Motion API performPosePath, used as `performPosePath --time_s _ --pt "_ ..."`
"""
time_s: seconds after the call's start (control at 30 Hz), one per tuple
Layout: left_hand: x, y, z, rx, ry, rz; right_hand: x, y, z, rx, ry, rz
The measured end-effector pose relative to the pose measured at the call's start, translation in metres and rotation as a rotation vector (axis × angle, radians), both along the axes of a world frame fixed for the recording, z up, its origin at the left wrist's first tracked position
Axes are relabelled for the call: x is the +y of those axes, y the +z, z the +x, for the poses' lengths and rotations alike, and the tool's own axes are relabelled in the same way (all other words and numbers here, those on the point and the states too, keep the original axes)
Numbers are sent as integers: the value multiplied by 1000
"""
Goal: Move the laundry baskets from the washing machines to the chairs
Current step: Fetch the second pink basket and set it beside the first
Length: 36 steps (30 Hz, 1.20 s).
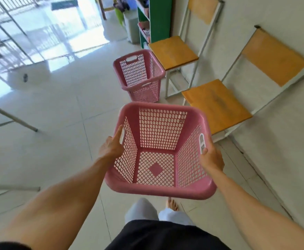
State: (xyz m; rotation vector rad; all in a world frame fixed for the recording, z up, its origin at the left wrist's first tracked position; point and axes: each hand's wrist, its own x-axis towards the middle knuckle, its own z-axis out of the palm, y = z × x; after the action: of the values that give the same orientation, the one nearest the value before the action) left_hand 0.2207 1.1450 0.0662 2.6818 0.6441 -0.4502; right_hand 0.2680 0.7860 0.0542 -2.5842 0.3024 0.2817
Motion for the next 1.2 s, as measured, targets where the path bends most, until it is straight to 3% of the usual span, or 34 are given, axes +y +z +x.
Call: performPosePath --time_s 0.2,0.43,0.7,1.2 --pt "51 1 28 -1 108 -13 60 -6 64 -51 104 -15" --pt "116 -20 103 -29 89 -50 123 -21 124 -46 45 -40" --pt "184 -29 223 -17 -151 -139 177 -17 158 -18 -200 -100" --pt "189 -59 414 67 -654 -153 213 -41 205 126 -622 45"
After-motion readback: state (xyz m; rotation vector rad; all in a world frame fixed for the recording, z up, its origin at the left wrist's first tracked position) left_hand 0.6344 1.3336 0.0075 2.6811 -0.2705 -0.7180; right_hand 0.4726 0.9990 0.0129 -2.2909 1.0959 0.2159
